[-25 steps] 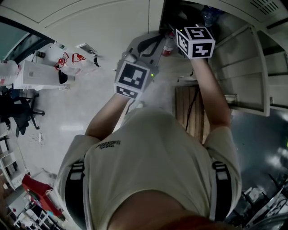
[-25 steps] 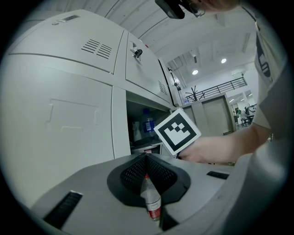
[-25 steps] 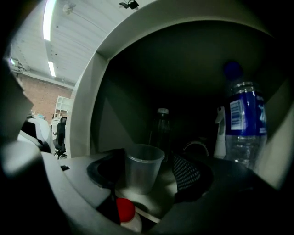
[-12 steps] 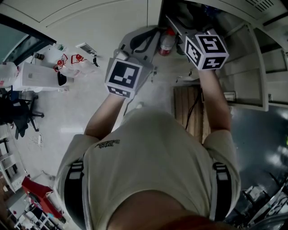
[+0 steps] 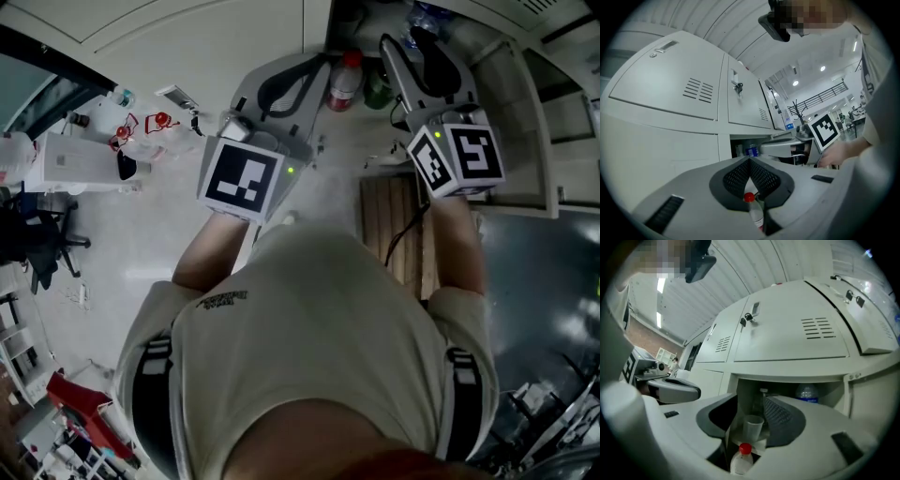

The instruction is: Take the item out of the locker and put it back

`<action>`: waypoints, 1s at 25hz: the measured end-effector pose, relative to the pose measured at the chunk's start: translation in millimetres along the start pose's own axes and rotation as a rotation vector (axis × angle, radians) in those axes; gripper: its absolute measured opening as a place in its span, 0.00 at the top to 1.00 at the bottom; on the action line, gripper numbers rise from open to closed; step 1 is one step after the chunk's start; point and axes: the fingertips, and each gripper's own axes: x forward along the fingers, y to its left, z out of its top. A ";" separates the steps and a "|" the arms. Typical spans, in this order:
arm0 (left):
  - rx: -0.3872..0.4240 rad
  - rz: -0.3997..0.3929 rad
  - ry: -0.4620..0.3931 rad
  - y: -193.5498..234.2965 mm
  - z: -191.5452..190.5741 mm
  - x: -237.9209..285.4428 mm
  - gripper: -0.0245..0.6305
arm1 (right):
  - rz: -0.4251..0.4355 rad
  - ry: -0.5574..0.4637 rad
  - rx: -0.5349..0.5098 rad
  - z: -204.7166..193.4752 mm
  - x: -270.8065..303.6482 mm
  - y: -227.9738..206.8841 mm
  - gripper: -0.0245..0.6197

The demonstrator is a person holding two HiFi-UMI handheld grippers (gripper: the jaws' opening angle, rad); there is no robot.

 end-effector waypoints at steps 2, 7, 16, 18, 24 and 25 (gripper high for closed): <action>0.010 -0.013 -0.027 -7.1 10.6 -6.1 0.94 | -0.020 -0.010 0.006 2.7 -12.6 -2.2 0.73; 0.022 -0.038 -0.051 -23.9 20.0 -18.6 0.94 | -0.046 -0.002 0.042 -1.0 -37.1 0.0 0.85; -0.027 -0.081 0.000 -43.7 -0.5 -39.4 0.94 | -0.019 0.050 -0.014 -25.8 -71.1 39.6 0.88; -0.038 -0.086 0.024 -46.9 -10.1 -41.2 0.94 | -0.002 0.069 -0.001 -37.3 -77.1 50.9 0.88; -0.054 -0.089 0.071 -48.7 -34.1 -46.9 0.94 | 0.042 0.106 0.064 -62.4 -85.2 74.5 0.95; -0.054 -0.087 0.081 -49.5 -38.0 -47.7 0.94 | 0.047 0.105 0.072 -63.6 -85.9 76.1 0.95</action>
